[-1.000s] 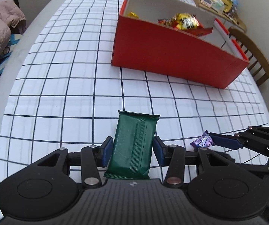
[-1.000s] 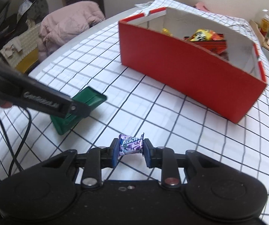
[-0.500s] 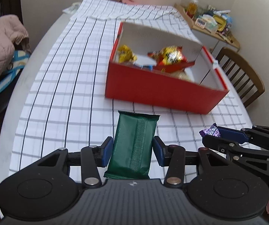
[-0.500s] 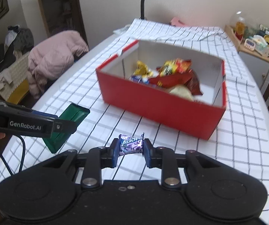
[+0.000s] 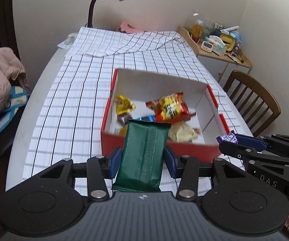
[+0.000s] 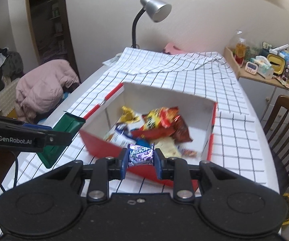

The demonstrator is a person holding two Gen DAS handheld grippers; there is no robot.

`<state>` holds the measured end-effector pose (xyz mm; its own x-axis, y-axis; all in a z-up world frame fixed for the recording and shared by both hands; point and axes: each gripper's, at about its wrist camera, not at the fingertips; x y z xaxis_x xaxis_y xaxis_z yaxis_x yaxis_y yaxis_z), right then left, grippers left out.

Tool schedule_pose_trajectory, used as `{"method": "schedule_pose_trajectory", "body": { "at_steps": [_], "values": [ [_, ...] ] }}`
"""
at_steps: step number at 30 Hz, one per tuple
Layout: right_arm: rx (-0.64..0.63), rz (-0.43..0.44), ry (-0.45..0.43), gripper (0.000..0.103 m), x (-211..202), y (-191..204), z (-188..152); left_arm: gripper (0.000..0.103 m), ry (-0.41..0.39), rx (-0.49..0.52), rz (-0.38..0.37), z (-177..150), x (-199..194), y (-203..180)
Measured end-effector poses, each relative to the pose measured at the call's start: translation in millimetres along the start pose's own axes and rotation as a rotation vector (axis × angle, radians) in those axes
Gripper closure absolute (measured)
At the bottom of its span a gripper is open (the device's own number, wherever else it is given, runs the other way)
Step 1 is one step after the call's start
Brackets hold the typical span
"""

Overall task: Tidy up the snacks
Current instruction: 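Lift both held snacks and carry them over the red box, then open the left tool to drop the green bar while the right tool releases the purple candy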

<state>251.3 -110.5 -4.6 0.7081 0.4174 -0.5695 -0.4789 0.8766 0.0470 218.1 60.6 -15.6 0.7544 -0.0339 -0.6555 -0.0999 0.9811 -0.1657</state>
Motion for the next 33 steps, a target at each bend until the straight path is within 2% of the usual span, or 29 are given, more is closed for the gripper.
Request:
{"method": "schedule_pose_trajectory", "body": {
  "at_steps": [6, 15, 19, 24, 33],
  "values": [
    [0.048, -0.027, 0.003, 0.077, 18, -19, 17, 0.058, 0.024, 0.005, 0.026, 25, 25, -4],
    [0.101, -0.060, 0.080, 0.077, 61, -43, 19, 0.058, 0.071, 0.012, 0.074, 52, 75, -1],
    [0.107, -0.071, 0.123, 0.077, 82, -50, 16, 0.058, 0.090, 0.017, 0.094, 57, 97, -1],
    [0.122, -0.044, 0.181, 0.077, 102, -54, 12, 0.058, 0.124, 0.046, 0.092, 59, 122, -3],
    [0.082, -0.021, 0.255, 0.077, 130, -42, 2, 0.058, 0.190, 0.083, 0.101, 48, 156, -4]
  ]
}}
Point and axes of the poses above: each gripper's, at about its wrist camera, not at the fingertips, and x roughly the way its jaws point, y to its left, z to its top, and after that the axes turned 7 degrees about -y, right-handed
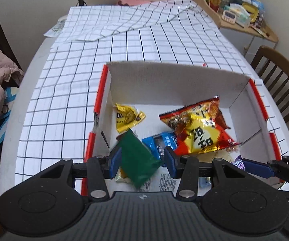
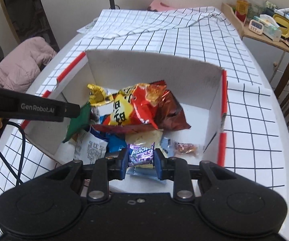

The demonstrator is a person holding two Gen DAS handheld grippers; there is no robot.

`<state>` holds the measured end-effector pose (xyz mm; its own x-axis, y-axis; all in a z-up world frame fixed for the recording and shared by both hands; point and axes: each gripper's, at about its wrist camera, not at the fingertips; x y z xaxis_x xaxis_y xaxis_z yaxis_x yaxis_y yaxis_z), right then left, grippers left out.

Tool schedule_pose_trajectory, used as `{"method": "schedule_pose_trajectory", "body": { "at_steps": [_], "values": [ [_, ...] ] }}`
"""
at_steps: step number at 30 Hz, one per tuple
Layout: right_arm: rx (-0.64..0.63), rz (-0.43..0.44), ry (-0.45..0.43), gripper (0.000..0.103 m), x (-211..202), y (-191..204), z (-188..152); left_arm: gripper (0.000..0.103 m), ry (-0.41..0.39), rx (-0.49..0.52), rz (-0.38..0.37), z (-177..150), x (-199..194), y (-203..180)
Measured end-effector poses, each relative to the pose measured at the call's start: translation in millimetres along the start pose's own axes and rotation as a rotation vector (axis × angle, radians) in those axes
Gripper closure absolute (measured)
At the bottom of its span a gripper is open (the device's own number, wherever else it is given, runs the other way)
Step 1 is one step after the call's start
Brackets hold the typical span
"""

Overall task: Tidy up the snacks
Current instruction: 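Open the left tool to drop the green bar while the right tool releases the purple candy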

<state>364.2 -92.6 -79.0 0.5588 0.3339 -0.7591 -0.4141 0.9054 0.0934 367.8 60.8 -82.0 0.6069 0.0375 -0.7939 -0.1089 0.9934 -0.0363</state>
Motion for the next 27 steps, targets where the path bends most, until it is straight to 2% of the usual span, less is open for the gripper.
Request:
{"method": "schedule_pose_trajectory", "body": {
  "at_steps": [6, 17, 27],
  "values": [
    [0.006, 0.008, 0.041, 0.077, 14, 2, -4, 0.058, 0.023, -0.005, 0.003, -7, 7, 1],
    [0.064, 0.019, 0.089, 0.075, 23, -4, -6, 0.058, 0.008, -0.010, -0.012, -15, -3, 1],
    [0.074, -0.006, 0.071, 0.073, 10, -5, -7, 0.058, -0.022, -0.031, -0.027, -22, -28, 3]
  ]
}}
Point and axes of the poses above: each gripper's, at about its wrist camera, not at the fingertips, and x roughly the way its jaws point, y to its left, z to its top, and after that the axes turned 7 degrees about -y, right-handed
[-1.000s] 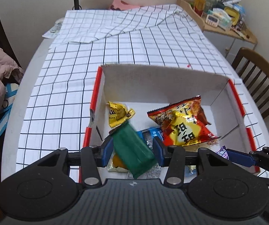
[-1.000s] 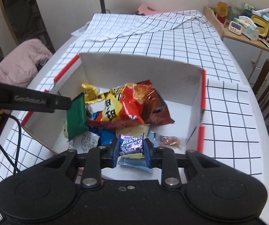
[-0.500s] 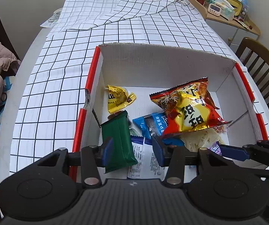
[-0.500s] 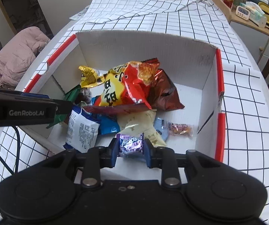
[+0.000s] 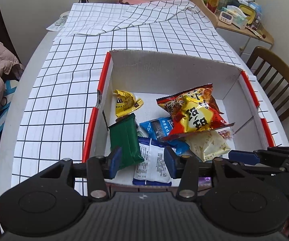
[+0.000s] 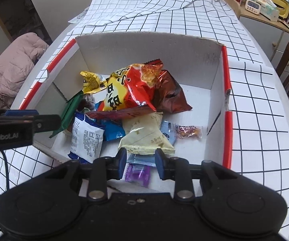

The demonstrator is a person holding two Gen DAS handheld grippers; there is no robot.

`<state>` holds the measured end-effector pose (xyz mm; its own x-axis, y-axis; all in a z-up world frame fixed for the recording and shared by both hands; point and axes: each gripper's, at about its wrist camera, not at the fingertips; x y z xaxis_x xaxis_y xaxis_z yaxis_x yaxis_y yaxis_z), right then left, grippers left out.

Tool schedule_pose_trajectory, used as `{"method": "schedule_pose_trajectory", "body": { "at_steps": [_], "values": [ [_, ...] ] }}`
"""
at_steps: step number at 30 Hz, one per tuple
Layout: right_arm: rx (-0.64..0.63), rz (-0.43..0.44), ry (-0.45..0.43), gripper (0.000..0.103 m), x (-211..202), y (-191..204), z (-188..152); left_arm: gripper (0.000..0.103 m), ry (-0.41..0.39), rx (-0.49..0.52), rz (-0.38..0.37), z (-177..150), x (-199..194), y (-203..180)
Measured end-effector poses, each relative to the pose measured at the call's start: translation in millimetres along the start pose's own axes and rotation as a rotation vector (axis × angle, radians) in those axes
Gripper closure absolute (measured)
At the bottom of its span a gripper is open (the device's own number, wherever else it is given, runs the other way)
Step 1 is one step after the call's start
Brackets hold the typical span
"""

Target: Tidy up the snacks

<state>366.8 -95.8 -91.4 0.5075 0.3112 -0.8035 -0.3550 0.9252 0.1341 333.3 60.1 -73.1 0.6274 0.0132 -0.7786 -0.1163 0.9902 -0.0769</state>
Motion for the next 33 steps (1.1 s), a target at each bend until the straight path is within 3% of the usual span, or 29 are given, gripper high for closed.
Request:
{"method": "schedule_pose_trajectory", "body": {
  "at_steps": [10, 25, 31, 33],
  "values": [
    [-0.001, 0.024, -0.074, 0.072, -38, 4, -6, 0.057, -0.054, 0.007, -0.020, -10, -37, 0],
    [0.001, 0.108, -0.210, 0.069, -107, 9, -19, 0.043, -0.188, 0.043, -0.042, -31, -104, -8],
    [-0.001, 0.138, -0.260, 0.063, -130, 16, -26, 0.041, -0.229, 0.026, -0.052, -41, -126, -6],
    [-0.003, 0.145, -0.274, 0.057, -136, 18, -28, 0.040, -0.242, 0.021, -0.057, -45, -133, -6]
  ]
}}
Point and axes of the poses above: each gripper's, at about its wrist camera, not at the fingertips, and x roughly the way its jaws point, y to its left, z to its top, and after that the axes turned 7 degrees about -y, right-handed
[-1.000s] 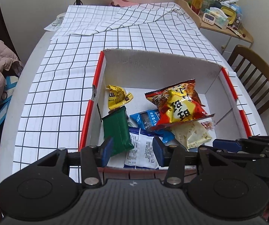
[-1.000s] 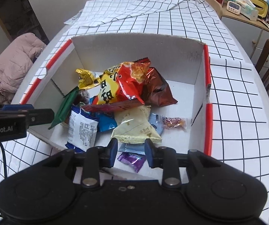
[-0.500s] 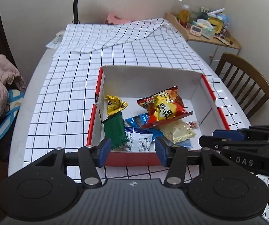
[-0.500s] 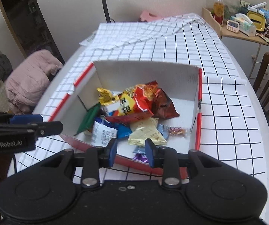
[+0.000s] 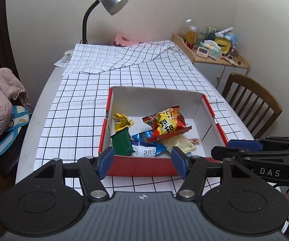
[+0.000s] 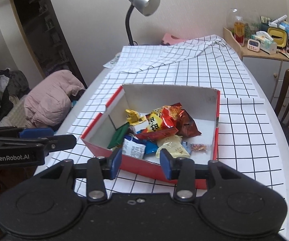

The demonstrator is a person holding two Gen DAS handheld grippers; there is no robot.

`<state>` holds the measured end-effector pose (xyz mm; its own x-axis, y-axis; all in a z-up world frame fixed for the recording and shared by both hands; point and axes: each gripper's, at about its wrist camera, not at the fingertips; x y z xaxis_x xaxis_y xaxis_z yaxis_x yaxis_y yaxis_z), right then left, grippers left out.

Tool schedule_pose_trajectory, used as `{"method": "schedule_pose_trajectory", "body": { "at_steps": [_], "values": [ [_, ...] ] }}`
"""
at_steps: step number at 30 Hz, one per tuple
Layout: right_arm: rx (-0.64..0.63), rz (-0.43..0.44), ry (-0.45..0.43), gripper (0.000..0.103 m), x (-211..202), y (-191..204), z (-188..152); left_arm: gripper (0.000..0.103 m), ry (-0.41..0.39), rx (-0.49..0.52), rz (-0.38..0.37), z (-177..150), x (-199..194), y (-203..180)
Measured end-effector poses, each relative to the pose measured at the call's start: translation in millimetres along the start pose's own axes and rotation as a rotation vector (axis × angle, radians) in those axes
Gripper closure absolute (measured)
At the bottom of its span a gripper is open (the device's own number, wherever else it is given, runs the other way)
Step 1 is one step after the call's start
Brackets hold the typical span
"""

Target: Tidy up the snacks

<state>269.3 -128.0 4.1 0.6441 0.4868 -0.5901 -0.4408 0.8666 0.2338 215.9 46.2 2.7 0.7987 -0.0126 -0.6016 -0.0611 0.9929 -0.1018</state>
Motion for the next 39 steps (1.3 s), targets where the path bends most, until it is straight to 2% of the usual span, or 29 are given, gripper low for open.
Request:
{"method": "schedule_pose_trajectory", "body": {
  "at_steps": [1, 3, 5, 8, 12, 14, 24, 39],
  "values": [
    [-0.001, 0.002, -0.008, 0.054, -4, 1, -1, 0.040, -0.006, -0.003, -0.002, -1, -3, 0],
    [-0.002, 0.009, -0.025, 0.033, -11, 4, -2, 0.040, -0.022, -0.008, 0.006, -5, -10, 0],
    [-0.011, 0.010, -0.050, 0.016, -18, 7, -3, 0.040, -0.036, -0.010, 0.014, -9, -17, 0],
    [-0.046, 0.008, -0.083, 0.013, -29, 13, -5, 0.039, -0.052, -0.017, 0.015, -16, -26, 1],
    [-0.055, 0.017, -0.119, 0.001, -42, 17, -6, 0.039, -0.062, -0.026, 0.022, -22, -33, 1],
    [-0.062, 0.022, -0.143, 0.001, -49, 19, -7, 0.039, -0.071, -0.021, 0.042, -26, -36, -1],
    [-0.025, 0.060, -0.243, 0.001, -77, 16, -20, 0.039, -0.109, -0.001, 0.039, -36, -62, -14],
    [-0.011, 0.076, -0.270, 0.001, -99, 23, -22, 0.039, -0.134, -0.013, 0.040, -30, -78, -20]
  ]
}}
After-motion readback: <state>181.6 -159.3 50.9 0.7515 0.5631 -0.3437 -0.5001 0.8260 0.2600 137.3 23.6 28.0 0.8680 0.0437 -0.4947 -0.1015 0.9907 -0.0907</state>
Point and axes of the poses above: each gripper's, at about its wrist camera, not at the fingertips, and x roughly the way its jaws point, y to its left, z to its top, and after that the axes turned 7 degrees about -y, right-handed
